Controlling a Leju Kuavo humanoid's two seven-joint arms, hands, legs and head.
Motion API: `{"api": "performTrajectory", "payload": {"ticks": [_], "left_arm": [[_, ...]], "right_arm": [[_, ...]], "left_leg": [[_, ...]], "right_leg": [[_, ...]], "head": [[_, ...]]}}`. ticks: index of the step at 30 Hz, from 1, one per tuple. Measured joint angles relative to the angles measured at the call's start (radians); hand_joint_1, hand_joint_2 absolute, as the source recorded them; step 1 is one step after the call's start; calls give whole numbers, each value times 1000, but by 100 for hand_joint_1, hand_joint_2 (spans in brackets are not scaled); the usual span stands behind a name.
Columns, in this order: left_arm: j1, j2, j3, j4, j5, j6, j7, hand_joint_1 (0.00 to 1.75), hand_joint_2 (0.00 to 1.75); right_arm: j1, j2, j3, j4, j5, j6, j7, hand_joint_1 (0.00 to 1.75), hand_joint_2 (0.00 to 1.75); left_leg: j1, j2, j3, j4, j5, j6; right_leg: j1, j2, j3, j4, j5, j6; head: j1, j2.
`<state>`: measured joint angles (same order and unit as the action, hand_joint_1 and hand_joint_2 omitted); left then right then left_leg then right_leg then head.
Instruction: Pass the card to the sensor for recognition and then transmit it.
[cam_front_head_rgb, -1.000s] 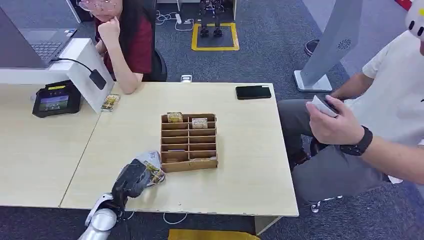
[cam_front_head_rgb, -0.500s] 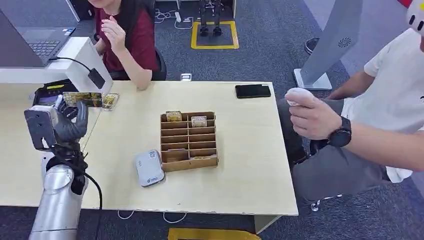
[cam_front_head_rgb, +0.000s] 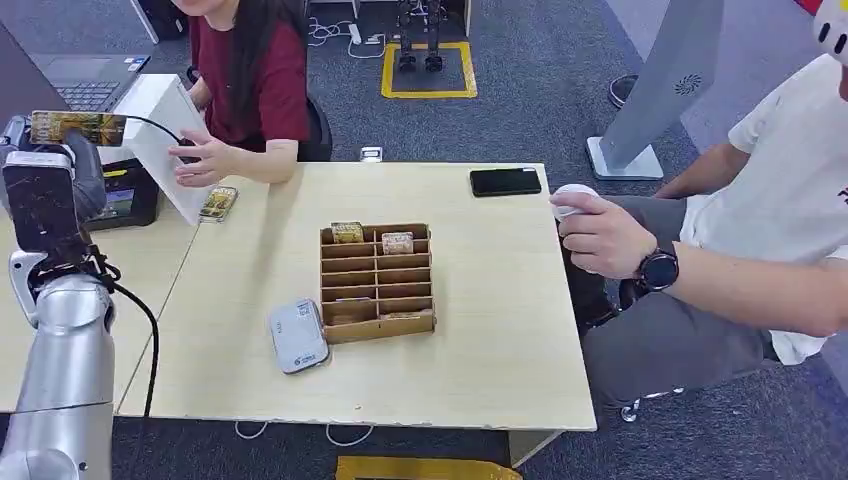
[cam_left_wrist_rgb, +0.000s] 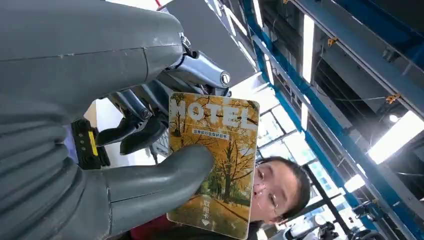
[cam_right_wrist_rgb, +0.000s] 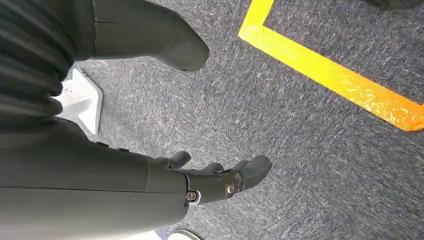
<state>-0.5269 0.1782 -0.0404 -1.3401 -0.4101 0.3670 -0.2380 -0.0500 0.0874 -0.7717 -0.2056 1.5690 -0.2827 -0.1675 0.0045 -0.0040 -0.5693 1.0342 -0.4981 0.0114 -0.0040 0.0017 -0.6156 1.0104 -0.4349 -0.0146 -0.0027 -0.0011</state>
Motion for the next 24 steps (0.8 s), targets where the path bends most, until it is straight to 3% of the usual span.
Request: {"api": "performTrajectory", "payload": {"ticks": [4, 6, 7, 10, 12, 17, 24], "left_arm": [[-1, 2, 0, 6, -9, 5, 0, 175, 175], [-2, 8, 0, 12, -80, 44, 1, 175, 175], [-6, 16, 0, 18, -162, 86, 7, 175, 175], [-38, 54, -15, 80, -568, 235, 37, 175, 175], [-56, 72, -28, 133, -676, 269, 40, 175, 175], [-59, 81, -48, 217, -805, 316, 69, 175, 175], [-59, 84, -68, 270, -829, 317, 73, 175, 175]], "right_arm": [[0, 0, 1, 0, 0, 0, 0, 0, 175], [0, 0, 3, 0, 0, 2, 0, 0, 175], [0, -1, 5, 0, 0, 5, 0, 0, 175], [0, -6, 18, 0, 0, 19, -14, 0, 175], [-5, -8, 25, 0, 0, 24, -20, 0, 175], [-7, -13, 31, 0, -2, 29, -22, 0, 175], [-6, -18, 36, 0, -3, 29, -22, 0, 175]], "left_leg": [[0, 0, 0, 0, 0, 0], [0, 0, 0, 0, 0, 0], [0, 1, 0, 0, 0, 0], [0, 1, 0, 0, 0, 0], [0, 2, 0, 0, 0, 0], [0, 4, 0, 0, 0, 0], [0, 4, 0, 0, 0, 0]], "right_leg": [[0, 0, 0, 0, 0, 0], [0, 0, 0, 0, 0, 0], [0, 1, -1, 0, 0, 0], [0, 2, -1, 0, 0, 0], [0, 2, -1, 0, 0, 0], [0, 4, -1, 0, 1, -1], [0, 3, -1, 0, 1, -1]], "head": [[0, 0], [0, 0], [0, 0], [1, 0], [1, 0], [0, 0], [0, 0]]}}
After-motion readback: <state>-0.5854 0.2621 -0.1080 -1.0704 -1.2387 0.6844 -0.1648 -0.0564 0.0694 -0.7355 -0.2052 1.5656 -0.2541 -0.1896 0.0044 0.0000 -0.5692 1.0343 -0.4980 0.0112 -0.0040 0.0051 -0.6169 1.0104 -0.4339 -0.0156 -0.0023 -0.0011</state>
